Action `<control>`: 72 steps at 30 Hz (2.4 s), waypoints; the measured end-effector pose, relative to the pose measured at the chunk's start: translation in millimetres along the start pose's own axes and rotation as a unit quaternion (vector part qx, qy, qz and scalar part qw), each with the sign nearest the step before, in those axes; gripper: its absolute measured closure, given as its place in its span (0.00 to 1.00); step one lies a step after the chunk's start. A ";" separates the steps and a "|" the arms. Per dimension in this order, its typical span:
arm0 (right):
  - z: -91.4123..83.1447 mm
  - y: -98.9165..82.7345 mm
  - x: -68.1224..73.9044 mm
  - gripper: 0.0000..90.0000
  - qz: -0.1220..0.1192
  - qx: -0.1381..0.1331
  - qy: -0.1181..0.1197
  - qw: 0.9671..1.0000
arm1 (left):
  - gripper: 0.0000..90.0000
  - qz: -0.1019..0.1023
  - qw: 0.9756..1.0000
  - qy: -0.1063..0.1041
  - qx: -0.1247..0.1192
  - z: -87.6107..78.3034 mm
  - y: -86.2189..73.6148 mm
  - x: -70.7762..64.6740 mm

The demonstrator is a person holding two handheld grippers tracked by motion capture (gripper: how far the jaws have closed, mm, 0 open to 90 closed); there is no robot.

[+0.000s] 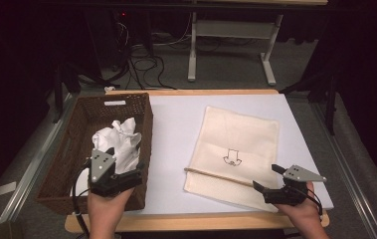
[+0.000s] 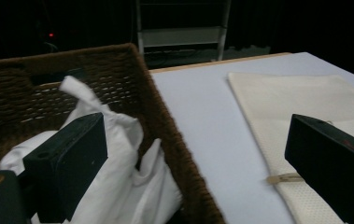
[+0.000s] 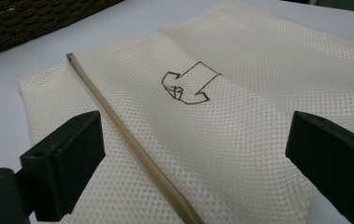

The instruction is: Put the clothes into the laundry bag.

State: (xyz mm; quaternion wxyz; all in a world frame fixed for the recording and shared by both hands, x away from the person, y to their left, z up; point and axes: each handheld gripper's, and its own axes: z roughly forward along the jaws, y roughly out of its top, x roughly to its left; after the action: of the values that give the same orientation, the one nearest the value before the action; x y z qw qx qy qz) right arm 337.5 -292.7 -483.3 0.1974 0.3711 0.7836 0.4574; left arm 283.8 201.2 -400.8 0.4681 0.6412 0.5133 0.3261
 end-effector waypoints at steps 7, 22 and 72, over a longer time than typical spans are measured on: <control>-4.4 -0.4 -1.0 0.04 -0.002 -0.007 0.001 1.000 | 0.08 -0.013 1.000 0.025 -0.001 -10.5 -5.2 24.3; -4.3 -2.4 -2.4 0.03 -0.001 -0.004 0.001 1.000 | 0.08 -0.035 0.999 0.023 -0.008 0.3 6.3 27.9; -6.6 -3.2 -3.5 0.03 -0.005 0.000 0.011 1.000 | 0.04 -0.116 0.905 0.048 0.406 144.8 -17.5 102.1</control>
State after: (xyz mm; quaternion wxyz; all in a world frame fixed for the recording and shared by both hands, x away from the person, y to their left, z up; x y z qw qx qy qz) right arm 334.2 -300.2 -482.8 0.1909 0.3624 0.7875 0.4605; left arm 434.3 261.8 -474.0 0.1762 0.6955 0.6937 0.0630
